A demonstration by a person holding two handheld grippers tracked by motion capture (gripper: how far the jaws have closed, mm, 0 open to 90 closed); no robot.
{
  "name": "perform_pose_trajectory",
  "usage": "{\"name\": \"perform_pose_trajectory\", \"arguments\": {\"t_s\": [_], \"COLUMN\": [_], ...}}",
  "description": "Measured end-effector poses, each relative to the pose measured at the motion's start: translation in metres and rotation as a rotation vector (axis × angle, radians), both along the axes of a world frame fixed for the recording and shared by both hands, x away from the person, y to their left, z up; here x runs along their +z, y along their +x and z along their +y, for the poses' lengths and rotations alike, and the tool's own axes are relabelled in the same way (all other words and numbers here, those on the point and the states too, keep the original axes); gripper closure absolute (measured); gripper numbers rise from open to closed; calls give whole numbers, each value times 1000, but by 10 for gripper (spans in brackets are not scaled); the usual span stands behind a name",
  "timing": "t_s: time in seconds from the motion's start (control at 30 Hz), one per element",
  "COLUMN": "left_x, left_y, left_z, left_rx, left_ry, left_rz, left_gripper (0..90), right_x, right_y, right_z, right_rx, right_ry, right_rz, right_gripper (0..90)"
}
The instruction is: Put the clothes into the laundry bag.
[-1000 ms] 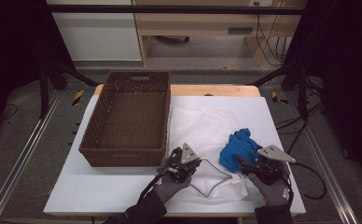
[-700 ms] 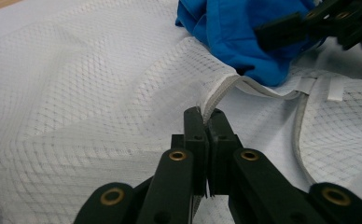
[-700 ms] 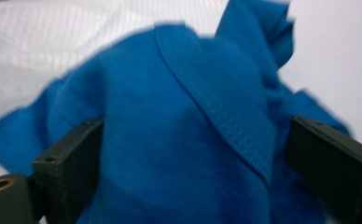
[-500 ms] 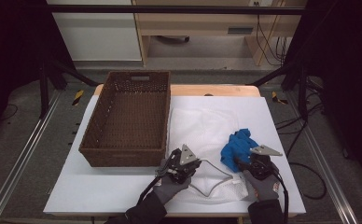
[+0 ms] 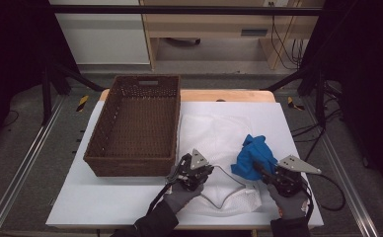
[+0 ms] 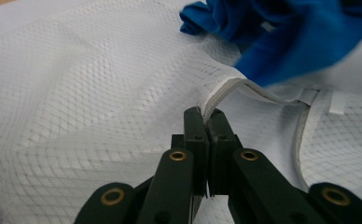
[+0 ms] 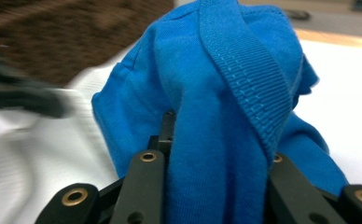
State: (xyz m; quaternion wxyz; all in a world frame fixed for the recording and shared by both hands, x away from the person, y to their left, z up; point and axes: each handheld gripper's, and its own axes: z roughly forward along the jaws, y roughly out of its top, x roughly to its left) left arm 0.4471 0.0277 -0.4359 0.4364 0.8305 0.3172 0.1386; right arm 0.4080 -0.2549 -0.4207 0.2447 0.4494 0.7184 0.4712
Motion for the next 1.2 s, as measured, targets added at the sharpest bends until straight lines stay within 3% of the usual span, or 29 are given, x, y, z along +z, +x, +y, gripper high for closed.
{"name": "perform_pose_trajectory", "arguments": {"t_s": [0.1, 0.27, 0.37, 0.5, 0.67, 0.73, 0.9, 1.0, 1.03, 1.07, 1.1, 1.13, 1.17, 1.2], "left_x": [1, 3, 5, 9, 12, 13, 10, 7, 6, 6, 6, 6, 4, 4], "left_y": [3, 5, 6, 7, 6, 4, 2, 4, 5, 5, 5, 5, 5, 5], "left_z": [-2, -2, -2, -4, -6, -7, -7, -3, 0, 0, 3, 3, 3, 3], "left_rx": [11, 12, 15, 19, 18, 10, 9, 16, 22, 22, 18, 18, 23, 23], "left_ry": [-1, -14, -25, -46, -58, -54, -47, -46, -55, -55, -50, -50, -55, -55], "left_rz": [8, 14, 15, 19, 15, 9, -3, 4, 8, 8, 8, 8, 10, 10], "left_gripper": [889, 889, 889, 889, 889, 889, 889, 889, 889, 889, 889, 889, 889, 889], "right_x": [8, 5, -4, -20, -35, -49, -55, -54, -49, -49, -40, -40, -28, -28], "right_y": [-17, -28, -32, -26, -17, -8, -1, -2, -6, -6, -13, -13, -20, -20], "right_z": [13, 24, 39, 57, 69, 79, 87, 88, 84, 84, 77, 77, 66, 66], "right_rx": [75, 144, 207, 248, 259, 250, 214, 230, 254, 254, 258, 258, 232, 232], "right_ry": [-10, -3, -6, -35, -63, -91, -110, -107, -82, -82, -65, -65, -45, -45], "right_rz": [-26, -15, 20, 73, 123, 175, 194, 180, 160, 160, 116, 116, 56, 56], "right_gripper": [728, 727, 726, 726, 723, 712, 655, 586, 506, 506, 422, 422, 369, 369]}}
